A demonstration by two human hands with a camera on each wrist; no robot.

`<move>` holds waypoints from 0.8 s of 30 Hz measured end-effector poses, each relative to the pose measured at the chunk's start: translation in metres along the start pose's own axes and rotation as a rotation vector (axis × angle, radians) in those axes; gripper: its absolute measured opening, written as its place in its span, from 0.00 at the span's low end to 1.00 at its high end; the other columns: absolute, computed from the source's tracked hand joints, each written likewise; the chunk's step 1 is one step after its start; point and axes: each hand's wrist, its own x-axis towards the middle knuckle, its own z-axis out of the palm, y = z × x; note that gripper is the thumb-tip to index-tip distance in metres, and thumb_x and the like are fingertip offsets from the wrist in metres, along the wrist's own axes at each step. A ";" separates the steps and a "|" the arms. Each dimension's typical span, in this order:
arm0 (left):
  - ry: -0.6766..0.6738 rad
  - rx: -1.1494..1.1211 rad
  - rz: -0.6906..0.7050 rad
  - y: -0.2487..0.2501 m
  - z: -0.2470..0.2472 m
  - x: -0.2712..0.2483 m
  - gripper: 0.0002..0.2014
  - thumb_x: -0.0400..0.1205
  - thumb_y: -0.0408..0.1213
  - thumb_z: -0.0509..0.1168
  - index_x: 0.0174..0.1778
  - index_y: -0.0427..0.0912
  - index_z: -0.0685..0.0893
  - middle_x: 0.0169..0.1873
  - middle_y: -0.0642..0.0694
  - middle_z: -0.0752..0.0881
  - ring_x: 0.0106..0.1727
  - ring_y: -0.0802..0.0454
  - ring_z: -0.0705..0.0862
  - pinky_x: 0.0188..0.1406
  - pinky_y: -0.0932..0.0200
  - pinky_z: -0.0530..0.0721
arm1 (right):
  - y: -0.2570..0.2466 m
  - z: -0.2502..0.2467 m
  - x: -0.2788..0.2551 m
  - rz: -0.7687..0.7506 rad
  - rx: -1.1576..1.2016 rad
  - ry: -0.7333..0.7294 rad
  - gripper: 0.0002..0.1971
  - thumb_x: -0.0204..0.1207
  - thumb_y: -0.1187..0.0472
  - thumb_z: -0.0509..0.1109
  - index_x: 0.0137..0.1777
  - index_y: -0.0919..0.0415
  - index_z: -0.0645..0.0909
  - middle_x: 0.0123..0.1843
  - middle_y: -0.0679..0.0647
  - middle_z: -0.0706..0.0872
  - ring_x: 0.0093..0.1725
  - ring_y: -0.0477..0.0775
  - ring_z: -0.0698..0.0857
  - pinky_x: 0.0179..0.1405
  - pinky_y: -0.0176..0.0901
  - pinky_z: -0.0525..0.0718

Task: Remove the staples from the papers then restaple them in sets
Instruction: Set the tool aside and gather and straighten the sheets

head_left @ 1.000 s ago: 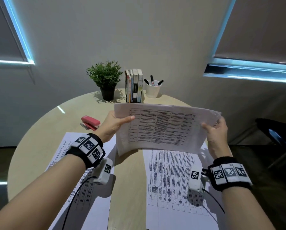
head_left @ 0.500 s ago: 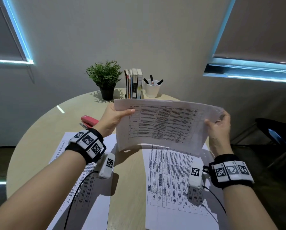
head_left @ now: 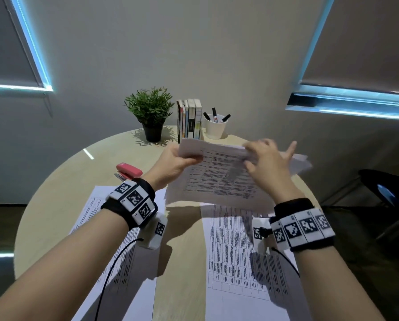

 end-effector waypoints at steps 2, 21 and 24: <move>0.011 0.037 0.028 0.009 -0.007 0.003 0.13 0.77 0.24 0.71 0.57 0.29 0.86 0.47 0.39 0.90 0.44 0.54 0.89 0.46 0.59 0.85 | -0.003 -0.008 0.005 0.013 0.077 0.059 0.06 0.83 0.58 0.67 0.52 0.51 0.86 0.55 0.48 0.86 0.69 0.53 0.76 0.79 0.75 0.34; 0.372 0.085 0.109 0.035 -0.036 -0.009 0.14 0.85 0.28 0.60 0.68 0.38 0.76 0.56 0.48 0.86 0.55 0.57 0.85 0.56 0.61 0.85 | -0.047 0.011 0.004 0.322 1.127 0.194 0.08 0.85 0.66 0.63 0.48 0.51 0.78 0.45 0.58 0.84 0.40 0.53 0.80 0.42 0.50 0.83; 0.390 0.156 0.201 0.025 -0.029 -0.014 0.20 0.84 0.22 0.56 0.70 0.42 0.72 0.62 0.46 0.83 0.63 0.55 0.82 0.65 0.63 0.79 | -0.052 0.024 -0.003 0.247 1.113 0.251 0.06 0.86 0.67 0.59 0.55 0.56 0.75 0.46 0.49 0.81 0.40 0.42 0.78 0.39 0.30 0.77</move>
